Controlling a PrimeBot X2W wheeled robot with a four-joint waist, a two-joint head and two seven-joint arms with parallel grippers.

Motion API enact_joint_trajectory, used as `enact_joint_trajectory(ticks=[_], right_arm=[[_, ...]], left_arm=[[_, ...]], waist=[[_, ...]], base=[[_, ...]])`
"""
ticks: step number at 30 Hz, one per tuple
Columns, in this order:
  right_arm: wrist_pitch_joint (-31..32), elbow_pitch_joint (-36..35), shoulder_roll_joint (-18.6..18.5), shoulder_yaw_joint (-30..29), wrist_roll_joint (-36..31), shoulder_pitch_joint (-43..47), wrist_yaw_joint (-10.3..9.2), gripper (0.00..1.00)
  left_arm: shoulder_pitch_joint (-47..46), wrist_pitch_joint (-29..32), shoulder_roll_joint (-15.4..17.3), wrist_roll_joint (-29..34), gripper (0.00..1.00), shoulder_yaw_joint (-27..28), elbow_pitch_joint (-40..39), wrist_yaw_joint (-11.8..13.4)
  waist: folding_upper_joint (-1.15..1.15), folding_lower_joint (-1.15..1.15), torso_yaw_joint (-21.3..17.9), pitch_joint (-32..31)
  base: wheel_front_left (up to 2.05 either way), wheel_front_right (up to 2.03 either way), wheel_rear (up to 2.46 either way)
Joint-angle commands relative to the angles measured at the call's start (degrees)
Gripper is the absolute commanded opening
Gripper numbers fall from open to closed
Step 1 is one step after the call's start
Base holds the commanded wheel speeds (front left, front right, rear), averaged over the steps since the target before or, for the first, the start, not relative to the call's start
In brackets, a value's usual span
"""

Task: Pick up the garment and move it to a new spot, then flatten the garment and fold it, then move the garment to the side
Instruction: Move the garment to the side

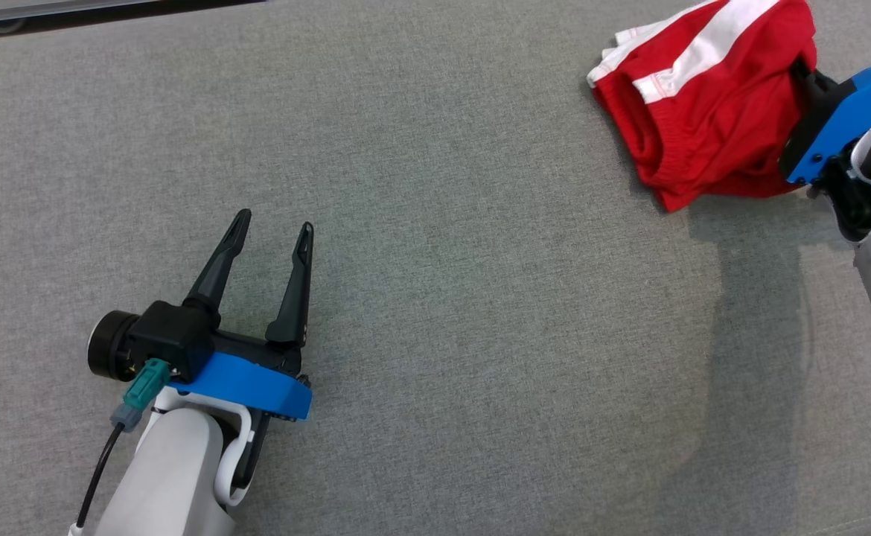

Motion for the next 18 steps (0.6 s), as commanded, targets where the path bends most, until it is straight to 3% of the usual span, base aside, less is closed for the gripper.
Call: enact_joint_trajectory(ticks=[1,5,7,8,18], right_arm=[[-0.7,0.4,-1.2,-0.4,-1.6,-1.3,0.01,0.00],[0.1,0.4,-3.0,-3.0,-5.9,0.1,0.01,0.00],[-0.6,0.4,-3.2,-5.0,-8.0,0.6,0.01,0.84],[-0.9,0.4,-3.3,-6.0,-9.0,0.9,0.00,1.00],[-8.5,0.4,-1.1,-13.0,-21.2,3.4,0.01,1.00]], left_arm=[[-1.2,-0.1,0.2,-0.1,1.00,0.0,0.1,-0.1],[-1.7,-0.1,0.1,-0.3,1.00,-0.2,0.3,-0.1],[-1.6,-0.1,0.1,-0.6,1.00,-0.1,0.4,-0.1],[-1.4,-0.1,0.1,-0.5,1.00,-0.1,0.5,-0.1],[1.1,-0.2,-1.1,-1.3,1.00,1.3,1.1,-0.1]], waist=[[-0.01,-0.01,0.0,0.2],[-0.01,-0.01,0.2,0.3],[-0.01,-0.01,0.4,0.1],[-0.01,-0.01,0.5,0.0],[-0.01,-0.01,1.5,-5.4]], base=[[0.00,0.00,0.00],[0.00,0.00,0.00],[0.00,0.00,0.00],[0.00,0.00,0.00],[0.00,0.00,0.00]])
